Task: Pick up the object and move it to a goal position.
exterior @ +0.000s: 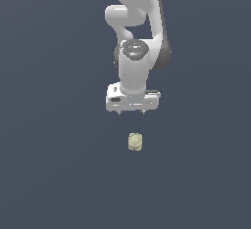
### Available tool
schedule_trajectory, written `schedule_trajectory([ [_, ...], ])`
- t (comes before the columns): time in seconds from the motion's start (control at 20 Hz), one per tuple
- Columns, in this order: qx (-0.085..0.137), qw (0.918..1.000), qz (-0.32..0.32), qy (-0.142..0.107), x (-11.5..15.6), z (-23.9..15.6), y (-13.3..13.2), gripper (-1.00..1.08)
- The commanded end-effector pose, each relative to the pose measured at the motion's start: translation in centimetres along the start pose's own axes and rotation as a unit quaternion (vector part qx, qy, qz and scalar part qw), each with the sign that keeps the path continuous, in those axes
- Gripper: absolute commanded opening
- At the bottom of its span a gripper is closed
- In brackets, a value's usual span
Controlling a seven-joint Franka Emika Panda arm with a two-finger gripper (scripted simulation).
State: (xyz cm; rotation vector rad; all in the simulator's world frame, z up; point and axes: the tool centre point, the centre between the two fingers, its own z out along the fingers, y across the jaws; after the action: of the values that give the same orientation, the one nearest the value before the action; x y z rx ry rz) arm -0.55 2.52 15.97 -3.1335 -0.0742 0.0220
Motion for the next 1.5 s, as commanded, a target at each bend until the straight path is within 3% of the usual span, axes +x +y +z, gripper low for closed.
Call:
schedule_trajectory([
  [0.0, 0.0, 1.0, 0.0, 0.0, 0.0, 0.0, 0.0, 1.0],
  [0.45, 0.005, 0.9997, -0.023, 0.007, 0.9, -0.3, -1.8, 1.0],
  [0.9, 0.004, 0.9998, -0.02, 0.007, 1.0, -0.1, -1.7, 1.0],
  [1.45, 0.002, 0.9998, 0.02, 0.007, 4.2, 2.5, -1.7, 1.0],
])
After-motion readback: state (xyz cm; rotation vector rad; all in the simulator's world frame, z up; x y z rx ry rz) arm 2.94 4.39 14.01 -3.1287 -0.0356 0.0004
